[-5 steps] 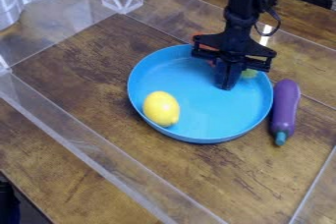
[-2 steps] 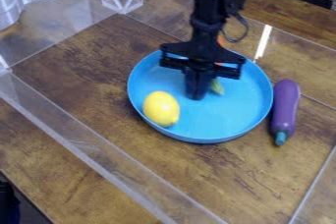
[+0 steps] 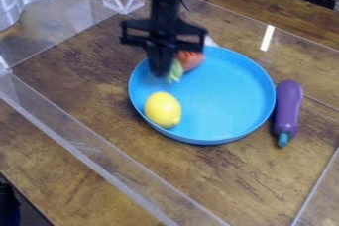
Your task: Move the carrot to the left side
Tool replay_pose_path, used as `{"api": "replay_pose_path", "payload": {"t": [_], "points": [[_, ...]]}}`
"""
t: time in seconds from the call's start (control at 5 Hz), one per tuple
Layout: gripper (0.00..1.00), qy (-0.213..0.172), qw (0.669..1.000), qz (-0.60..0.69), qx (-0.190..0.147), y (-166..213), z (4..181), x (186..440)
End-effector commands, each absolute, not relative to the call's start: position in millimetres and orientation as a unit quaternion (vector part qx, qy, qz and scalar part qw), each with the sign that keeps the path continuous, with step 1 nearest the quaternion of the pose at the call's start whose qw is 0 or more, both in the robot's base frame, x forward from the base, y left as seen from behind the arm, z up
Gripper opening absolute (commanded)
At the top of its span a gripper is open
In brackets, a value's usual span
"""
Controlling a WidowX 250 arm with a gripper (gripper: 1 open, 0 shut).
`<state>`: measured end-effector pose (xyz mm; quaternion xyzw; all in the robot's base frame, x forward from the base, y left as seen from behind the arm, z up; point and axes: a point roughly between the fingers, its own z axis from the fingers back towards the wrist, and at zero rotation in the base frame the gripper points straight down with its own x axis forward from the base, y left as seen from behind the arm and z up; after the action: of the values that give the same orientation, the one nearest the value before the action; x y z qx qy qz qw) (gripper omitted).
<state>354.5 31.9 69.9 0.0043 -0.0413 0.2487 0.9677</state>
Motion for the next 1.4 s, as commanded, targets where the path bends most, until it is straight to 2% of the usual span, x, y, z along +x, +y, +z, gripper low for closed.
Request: {"api": "replay_pose_path", "payload": {"t": [0.0,0.2,0.4,0.6,1.2], "points": [[0.0,-0.091,0.953,0.29,-0.005,67,108.5,355],[0.0,-0.094,0.949,0.301,-0.002,96,107.5,341],[0.0,-0.092,0.954,0.284,-0.002,93,99.5,329],[1.0,-0.093,0.954,0.286,-0.002,83,85.5,328],[1.0,-0.097,0.961,0.259,-0.01,63,61.3,320]]}}
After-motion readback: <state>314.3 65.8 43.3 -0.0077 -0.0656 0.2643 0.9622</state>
